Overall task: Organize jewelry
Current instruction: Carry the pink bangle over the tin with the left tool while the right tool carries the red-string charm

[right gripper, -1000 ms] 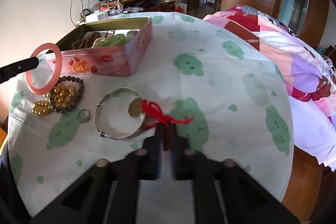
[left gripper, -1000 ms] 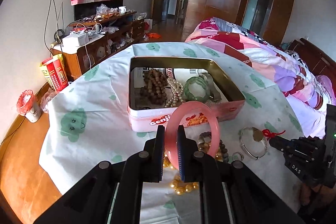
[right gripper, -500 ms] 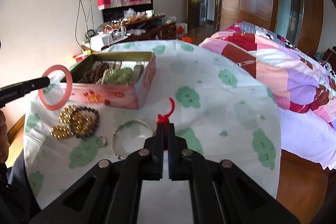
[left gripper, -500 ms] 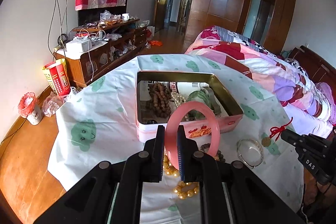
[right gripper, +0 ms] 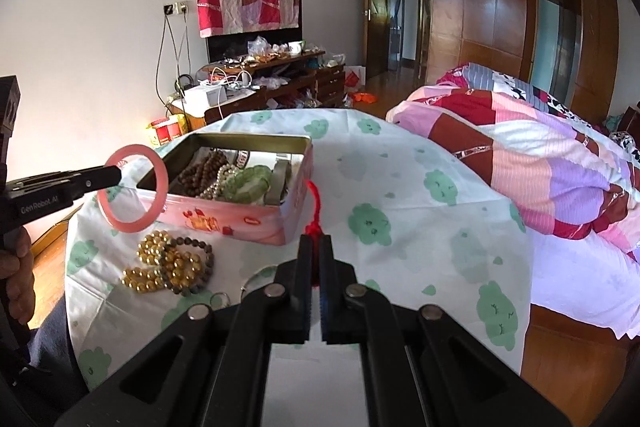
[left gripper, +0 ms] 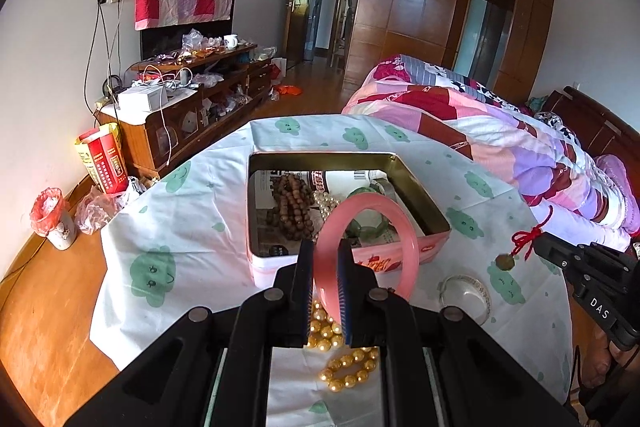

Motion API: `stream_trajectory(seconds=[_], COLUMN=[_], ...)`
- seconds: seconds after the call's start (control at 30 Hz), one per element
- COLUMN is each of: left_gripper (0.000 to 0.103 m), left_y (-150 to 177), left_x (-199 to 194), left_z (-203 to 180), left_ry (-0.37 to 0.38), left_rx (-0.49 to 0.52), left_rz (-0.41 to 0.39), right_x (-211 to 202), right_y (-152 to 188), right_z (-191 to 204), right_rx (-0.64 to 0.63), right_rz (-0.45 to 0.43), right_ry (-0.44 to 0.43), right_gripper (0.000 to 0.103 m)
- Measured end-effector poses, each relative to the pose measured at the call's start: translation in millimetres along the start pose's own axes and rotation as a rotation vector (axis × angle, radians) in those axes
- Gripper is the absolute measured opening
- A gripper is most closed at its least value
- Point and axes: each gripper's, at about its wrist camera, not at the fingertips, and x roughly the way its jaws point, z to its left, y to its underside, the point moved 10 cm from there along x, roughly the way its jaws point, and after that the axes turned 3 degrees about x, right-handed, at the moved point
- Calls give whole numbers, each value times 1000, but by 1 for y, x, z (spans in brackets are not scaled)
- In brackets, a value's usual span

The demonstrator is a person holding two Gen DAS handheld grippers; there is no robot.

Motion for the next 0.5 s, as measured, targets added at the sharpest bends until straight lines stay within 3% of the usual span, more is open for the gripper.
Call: stream_trajectory(seconds=[0.5], left_gripper=[10], left_y=[-15], left_x=[5], left_z=[2], left_ry=[-15], left_rx=[-1], left_rz=[-16], right_x=[8], right_y=[-20], right_z=[10], right_rx=[-15], right_rz=[-30], right_ry=[-15], right_gripper=[4])
